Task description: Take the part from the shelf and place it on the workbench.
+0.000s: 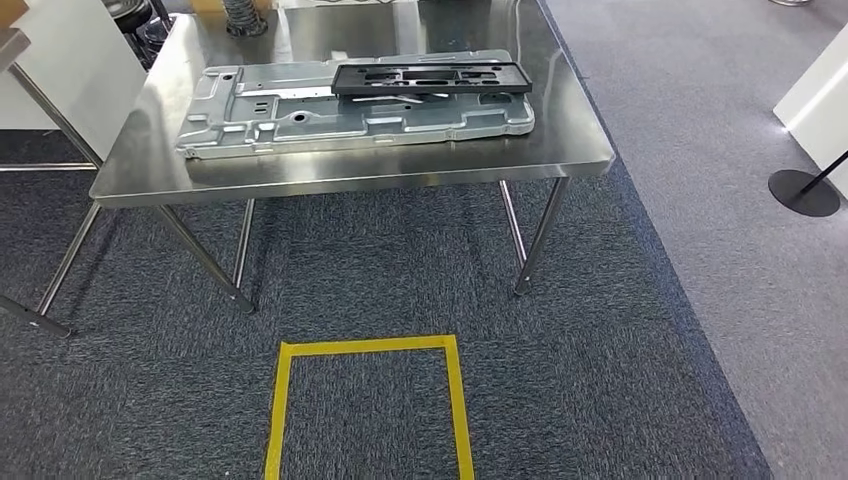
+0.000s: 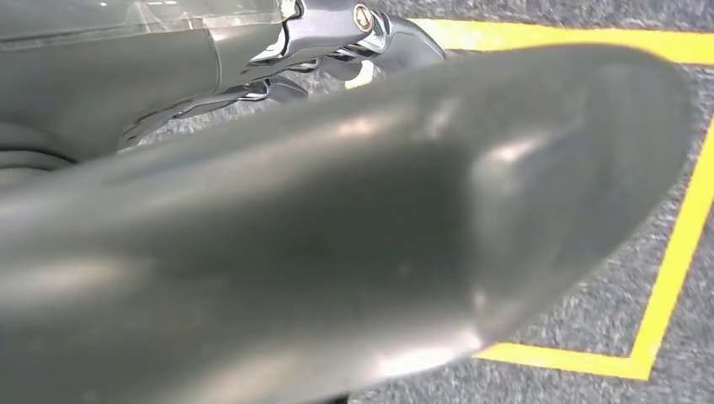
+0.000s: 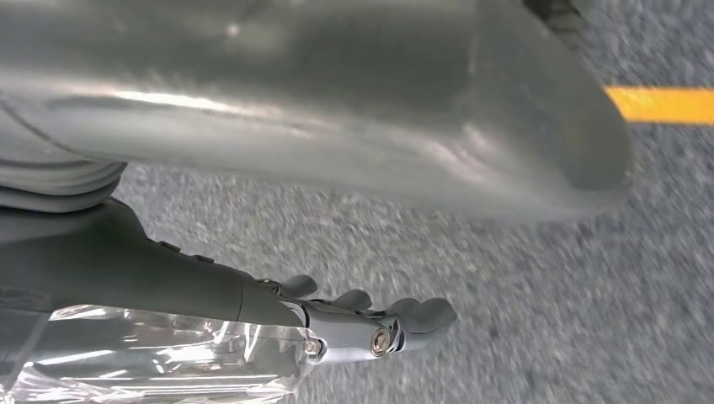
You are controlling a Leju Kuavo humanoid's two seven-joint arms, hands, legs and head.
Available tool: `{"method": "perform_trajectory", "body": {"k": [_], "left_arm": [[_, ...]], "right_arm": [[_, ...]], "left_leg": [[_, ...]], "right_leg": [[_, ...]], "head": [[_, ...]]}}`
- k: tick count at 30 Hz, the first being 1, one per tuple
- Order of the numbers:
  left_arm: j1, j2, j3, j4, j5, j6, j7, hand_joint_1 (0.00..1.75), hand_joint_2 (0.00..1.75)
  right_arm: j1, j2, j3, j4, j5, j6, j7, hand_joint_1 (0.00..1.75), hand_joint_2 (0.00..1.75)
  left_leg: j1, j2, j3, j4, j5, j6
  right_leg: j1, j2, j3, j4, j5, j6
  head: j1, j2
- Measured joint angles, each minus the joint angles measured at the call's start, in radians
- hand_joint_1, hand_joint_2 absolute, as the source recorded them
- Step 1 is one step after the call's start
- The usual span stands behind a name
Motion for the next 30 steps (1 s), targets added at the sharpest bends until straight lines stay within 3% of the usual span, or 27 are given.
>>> {"method": "perform_trajectory", "body": {"k": [2,3,5,6,7,9,10,11,13,14,15,17,18,20,21,23,25,26,27,28,30], "left_arm": [[-0.005,0.004,0.001,0.000,-0.003,-0.004,-0.001,0.00,0.00],[-0.007,0.006,0.002,-0.001,-0.004,-0.005,-0.001,0.00,0.00],[-0.007,0.008,0.004,-0.001,-0.007,-0.009,-0.001,0.00,0.00],[-0.007,0.008,0.005,-0.001,-0.008,-0.011,-0.001,0.00,0.00],[-0.007,0.009,0.006,-0.001,-0.008,-0.012,-0.001,0.00,0.00],[-0.009,0.010,0.007,-0.001,-0.008,-0.014,-0.002,0.00,0.00],[-0.009,0.011,0.008,-0.001,-0.008,-0.013,-0.003,0.00,0.00],[-0.009,0.011,0.010,-0.001,-0.008,-0.012,-0.003,0.00,0.00],[-0.009,0.011,0.013,-0.001,-0.008,-0.005,0.000,0.00,0.00],[-0.010,0.011,0.014,-0.001,-0.008,0.000,0.002,0.00,0.00],[-0.010,0.011,0.015,-0.001,-0.009,0.005,0.006,0.00,0.00],[-0.010,0.010,0.016,-0.001,-0.010,0.011,0.011,0.00,0.00],[-0.010,0.010,0.016,-0.001,-0.010,0.013,0.013,0.00,0.00],[-0.011,0.010,0.017,-0.001,-0.010,0.017,0.018,0.00,0.00],[-0.010,0.010,0.018,-0.001,-0.010,0.018,0.020,0.00,0.00],[-0.007,0.010,0.020,-0.001,-0.012,0.019,0.023,0.00,0.00],[-0.004,0.010,0.021,-0.001,-0.014,0.019,0.027,0.00,0.00],[-0.003,0.010,0.022,-0.001,-0.017,0.020,0.029,0.00,0.00],[-0.003,0.010,0.022,-0.001,-0.018,0.020,0.030,0.00,0.00],[-0.003,0.010,0.022,-0.001,-0.020,0.020,0.031,0.00,0.00],[-0.003,0.011,0.022,-0.001,-0.023,0.020,0.033,0.00,0.00]], "right_arm": [[-0.004,0.006,0.000,0.002,-0.010,0.005,0.003,0.00,0.00],[-0.005,0.009,0.000,0.002,-0.014,0.010,0.006,0.00,0.00],[-0.006,0.011,-0.001,0.004,-0.022,0.027,0.016,0.00,0.00],[-0.007,0.011,-0.002,0.005,-0.026,0.039,0.022,0.00,0.00],[-0.007,0.011,-0.002,0.006,-0.029,0.053,0.027,0.00,0.00],[-0.008,0.011,-0.003,0.007,-0.032,0.080,0.034,0.00,0.00],[-0.009,0.011,-0.003,0.008,-0.034,0.092,0.036,0.00,0.00],[-0.010,0.011,-0.004,0.010,-0.037,0.105,0.036,0.00,0.00],[-0.012,0.011,-0.006,0.011,-0.044,0.138,0.039,0.00,0.87],[-0.012,0.011,-0.007,0.012,-0.047,0.155,0.041,0.00,1.31],[-0.012,0.011,-0.009,0.012,-0.049,0.169,0.042,0.00,1.75],[-0.015,0.011,-0.011,0.012,-0.051,0.186,0.044,0.00,1.75],[-0.018,0.011,-0.013,0.012,-0.052,0.191,0.046,0.00,1.75],[-0.021,0.012,-0.018,0.012,-0.056,0.203,0.052,0.00,1.75],[-0.020,0.012,-0.021,0.012,-0.058,0.207,0.056,0.00,1.75],[-0.016,0.012,-0.026,0.012,-0.062,0.214,0.065,0.00,1.75],[-0.014,0.012,-0.029,0.012,-0.064,0.214,0.076,0.00,1.75],[-0.014,0.012,-0.031,0.012,-0.065,0.215,0.081,0.00,1.75],[-0.013,0.012,-0.033,0.012,-0.065,0.216,0.085,0.00,1.31],[-0.013,0.012,-0.034,0.012,-0.065,0.218,0.088,0.00,0.87],[-0.012,0.013,-0.035,0.012,-0.065,0.219,0.088,0.00,0.00]], "left_leg": [[-0.003,-0.001,0.086,-0.135,-0.027,0.010],[-0.007,-0.001,0.101,-0.166,-0.038,0.016],[-0.008,0.002,0.089,-0.169,-0.026,0.031],[-0.007,0.005,0.079,-0.169,-0.015,0.040],[-0.006,0.007,0.066,-0.170,-0.001,0.049],[-0.008,0.009,0.035,-0.169,0.024,0.058],[-0.010,0.009,0.018,-0.168,0.036,0.060],[-0.011,0.010,0.000,-0.166,0.047,0.060],[-0.014,0.011,-0.038,-0.157,0.067,0.057],[-0.015,0.012,-0.055,-0.151,0.077,0.056],[-0.017,0.012,-0.069,-0.145,0.085,0.053],[-0.019,0.012,-0.085,-0.133,0.097,0.045],[-0.020,0.013,-0.091,-0.129,0.104,0.040],[-0.018,0.015,-0.100,-0.124,0.114,0.028],[-0.017,0.013,-0.106,-0.114,0.106,0.022],[-0.012,0.007,-0.132,-0.039,0.042,0.012],[-0.007,0.005,-0.176,0.095,-0.037,0.003],[-0.005,0.005,-0.189,0.145,-0.055,0.001],[-0.004,0.005,-0.185,0.161,-0.053,-0.001],[-0.004,0.005,-0.160,0.134,-0.032,0.000],[-0.003,0.005,-0.095,0.035,0.013,0.002]], "right_leg": [[0.001,-0.001,-0.016,0.009,0.019,0.012],[0.002,-0.001,-0.019,0.008,0.029,0.019],[-0.002,0.000,-0.023,0.008,0.039,0.031],[-0.003,0.002,-0.028,0.021,0.017,0.036],[-0.005,0.004,-0.037,0.052,-0.026,0.040],[-0.006,0.006,-0.056,0.162,-0.146,0.044],[-0.006,0.007,-0.062,0.225,-0.181,0.046],[-0.006,0.007,-0.063,0.276,-0.183,0.046],[-0.006,0.007,-0.035,0.304,-0.111,0.043],[-0.004,0.007,0.002,0.270,-0.076,0.037],[-0.002,0.007,0.057,0.203,-0.068,0.030],[0.004,0.006,0.168,0.041,-0.113,0.015],[0.007,0.006,0.199,-0.013,-0.138,0.010],[0.007,0.005,0.206,-0.048,-0.147,-0.001],[0.005,0.004,0.201,-0.048,-0.140,-0.006],[0.003,0.000,0.192,-0.050,-0.127,-0.017],[0.006,-0.002,0.177,-0.048,-0.117,-0.021],[0.007,-0.002,0.169,-0.045,-0.112,-0.022],[0.008,-0.002,0.162,-0.041,-0.109,-0.021],[0.008,-0.001,0.156,-0.036,-0.108,-0.020],[0.008,-0.001,0.150,-0.028,-0.107,-0.017]], "head": [[0.001,0.000],[0.000,0.000],[0.000,0.000],[0.001,0.000],[0.002,0.000],[0.005,0.000],[0.005,0.000],[0.005,0.000],[0.005,0.000],[0.005,0.000],[0.005,0.000],[0.006,0.000],[0.005,0.000],[0.005,0.000],[0.005,0.000],[0.004,0.000],[0.003,0.000],[0.003,0.000],[0.003,0.000],[0.003,0.000],[0.003,0.000]]}}
